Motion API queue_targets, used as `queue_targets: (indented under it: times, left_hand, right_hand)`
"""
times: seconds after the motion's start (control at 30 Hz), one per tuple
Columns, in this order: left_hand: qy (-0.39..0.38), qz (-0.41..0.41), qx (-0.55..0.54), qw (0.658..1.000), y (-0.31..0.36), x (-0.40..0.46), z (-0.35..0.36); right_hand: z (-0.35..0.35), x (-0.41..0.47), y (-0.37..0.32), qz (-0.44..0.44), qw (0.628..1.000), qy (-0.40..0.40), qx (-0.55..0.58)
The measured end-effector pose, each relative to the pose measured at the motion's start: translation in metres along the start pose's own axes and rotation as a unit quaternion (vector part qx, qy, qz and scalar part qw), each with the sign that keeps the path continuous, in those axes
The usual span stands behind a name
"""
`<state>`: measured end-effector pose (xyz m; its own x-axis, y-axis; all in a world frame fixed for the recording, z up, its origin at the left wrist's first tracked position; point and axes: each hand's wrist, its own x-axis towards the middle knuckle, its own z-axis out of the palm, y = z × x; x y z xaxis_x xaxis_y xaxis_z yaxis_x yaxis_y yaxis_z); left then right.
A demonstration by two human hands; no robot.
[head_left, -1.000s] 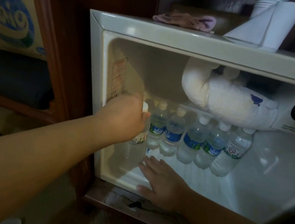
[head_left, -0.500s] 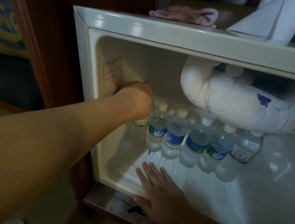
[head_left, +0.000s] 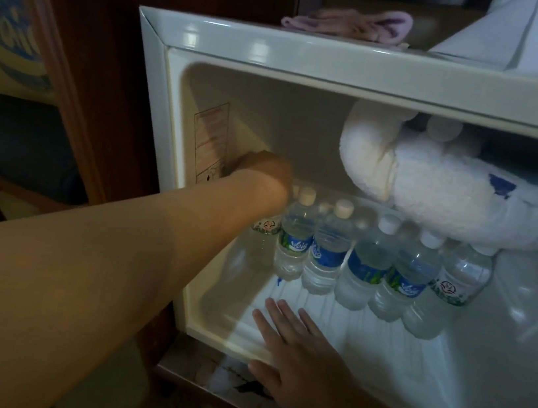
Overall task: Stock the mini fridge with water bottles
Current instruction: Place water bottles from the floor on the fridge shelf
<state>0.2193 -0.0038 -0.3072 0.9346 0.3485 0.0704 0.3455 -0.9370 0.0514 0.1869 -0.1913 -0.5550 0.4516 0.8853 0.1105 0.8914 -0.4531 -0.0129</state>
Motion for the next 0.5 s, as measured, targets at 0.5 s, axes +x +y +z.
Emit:
queue_targets:
  times: [0.5]
  left_hand:
    - [0.112, 0.206, -0.123, 0.964, -0.047, -0.090, -0.002]
  right_hand:
    - [0.003, 0.007, -0.004, -0.009, 0.998, 0.066, 0.001]
